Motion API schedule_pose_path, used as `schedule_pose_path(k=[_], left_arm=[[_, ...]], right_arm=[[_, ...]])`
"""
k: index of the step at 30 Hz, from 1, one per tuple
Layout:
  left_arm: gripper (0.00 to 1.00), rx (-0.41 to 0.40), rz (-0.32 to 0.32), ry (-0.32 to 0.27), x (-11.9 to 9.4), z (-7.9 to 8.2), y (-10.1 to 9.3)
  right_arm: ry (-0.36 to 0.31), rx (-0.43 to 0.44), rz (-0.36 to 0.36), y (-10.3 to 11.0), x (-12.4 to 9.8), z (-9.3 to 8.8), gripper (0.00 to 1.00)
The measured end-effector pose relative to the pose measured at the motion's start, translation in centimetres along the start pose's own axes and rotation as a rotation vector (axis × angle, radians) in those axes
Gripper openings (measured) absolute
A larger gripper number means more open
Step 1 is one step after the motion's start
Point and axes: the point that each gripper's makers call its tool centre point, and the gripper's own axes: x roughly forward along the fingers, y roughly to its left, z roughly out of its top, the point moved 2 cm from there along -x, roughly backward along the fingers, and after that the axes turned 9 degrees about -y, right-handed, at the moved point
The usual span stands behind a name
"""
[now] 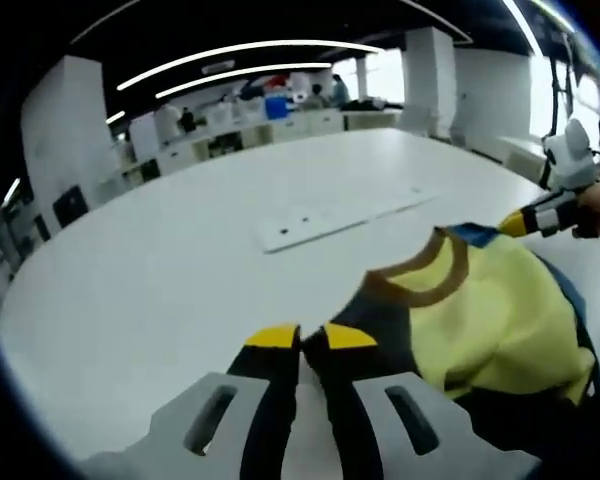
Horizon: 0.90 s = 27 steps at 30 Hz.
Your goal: Fold the garment on the visible template until the final outline fits inside the template.
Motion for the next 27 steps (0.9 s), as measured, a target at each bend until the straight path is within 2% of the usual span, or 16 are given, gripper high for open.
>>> schedule_pose_path(k=[2,6,8,11,14,18,22,27], left_arm=[[0.22,-0.003,0.008,-0.013,-0.5,0.5,0.2],[0.31,-0.02,0.017,-0.049,-1.5,1.5,0.6],[0.41,-0.043,0.03,-0.063,-2.2,1.9,0.8],[0.57,-0.035,0.052,-0.078,-3.4,2.2,0.9],[0.65,-0.045,0.046,-0.083,-4.4,2.2,0.6],[0.73,-0.077,0.019,-0.091,-5.7,2.1,-0.4],[0.88,-0.091,-0.013,-0.085,-6.9,1.5,-1.9],[0.91,-0.1,-0.057,-0.076,-8.4,1.0,-3.6]], right_arm=[[-0.012,-0.003,0.013,0.4,-0.5,0.5,0.14],[-0.026,-0.002,0.029,1.2,-1.3,1.2,0.32],[-0.026,-0.012,0.048,1.8,-1.9,1.5,0.41],[-0.019,-0.011,0.072,2.9,-3.3,1.9,0.47],[-0.009,-0.022,0.091,4.0,-4.3,2.0,0.56],[0.0,-0.037,0.122,5.5,-5.7,2.0,0.61],[-0.008,-0.022,0.175,7.7,-7.2,2.0,0.67],[0.0,-0.043,0.251,10.4,-9.0,1.1,0.73]])
